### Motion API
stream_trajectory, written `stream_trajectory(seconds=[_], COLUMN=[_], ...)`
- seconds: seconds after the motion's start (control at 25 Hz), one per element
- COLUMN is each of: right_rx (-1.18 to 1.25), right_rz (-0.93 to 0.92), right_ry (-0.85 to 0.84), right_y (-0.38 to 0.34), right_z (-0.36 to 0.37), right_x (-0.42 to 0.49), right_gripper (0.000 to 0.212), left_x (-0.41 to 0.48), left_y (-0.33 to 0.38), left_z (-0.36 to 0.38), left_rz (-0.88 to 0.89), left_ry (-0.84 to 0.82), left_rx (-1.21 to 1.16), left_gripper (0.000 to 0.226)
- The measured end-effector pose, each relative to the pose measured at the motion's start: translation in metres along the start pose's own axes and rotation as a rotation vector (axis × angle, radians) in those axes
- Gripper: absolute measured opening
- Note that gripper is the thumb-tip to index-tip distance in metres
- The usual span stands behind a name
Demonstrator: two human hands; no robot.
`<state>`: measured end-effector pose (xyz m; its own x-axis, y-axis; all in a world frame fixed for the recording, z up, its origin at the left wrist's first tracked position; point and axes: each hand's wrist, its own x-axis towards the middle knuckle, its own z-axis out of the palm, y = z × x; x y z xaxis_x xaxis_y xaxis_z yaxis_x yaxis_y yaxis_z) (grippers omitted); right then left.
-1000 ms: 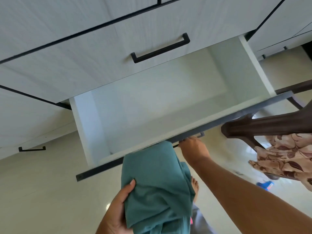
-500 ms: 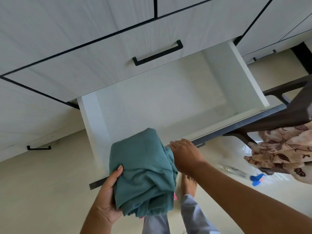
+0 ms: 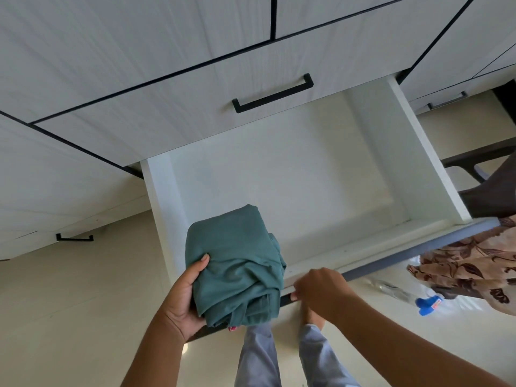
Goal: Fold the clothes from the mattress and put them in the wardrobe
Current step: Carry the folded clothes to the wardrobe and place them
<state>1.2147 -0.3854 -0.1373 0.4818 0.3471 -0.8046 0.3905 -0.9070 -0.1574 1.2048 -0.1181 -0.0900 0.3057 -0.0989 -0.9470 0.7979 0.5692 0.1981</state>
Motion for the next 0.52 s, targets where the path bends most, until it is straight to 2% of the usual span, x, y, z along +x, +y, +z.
stream_trajectory(seconds=[0.16, 0.28, 0.44, 0.52], right_rx=[0.011, 0.164, 0.156, 0.439], right_rz=[-0.047, -0.007, -0.039, 0.044], right_ry=[-0.094, -0.097, -0.157, -0.151], right_y=[-0.003, -0.002, 0.006, 0.01], right_z=[0.024, 0.037, 0.025, 0.01], right_x=[-0.017, -0.033, -0.02, 0.002], right_gripper=[0.031, 0.02, 0.032, 0.034], left_x=[0.01, 0.018, 0.028, 0.032], left_y=[-0.003, -0.004, -0.003, 0.002], left_z=[-0.002, -0.005, -0.004, -0.001], left_rz=[0.018, 0.019, 0.011, 0.02], left_ry=[0.005, 0.024, 0.033, 0.028], left_rx=[0.013, 0.012, 0.017, 0.025], left_gripper=[0.048, 0.051, 0.049, 0.049])
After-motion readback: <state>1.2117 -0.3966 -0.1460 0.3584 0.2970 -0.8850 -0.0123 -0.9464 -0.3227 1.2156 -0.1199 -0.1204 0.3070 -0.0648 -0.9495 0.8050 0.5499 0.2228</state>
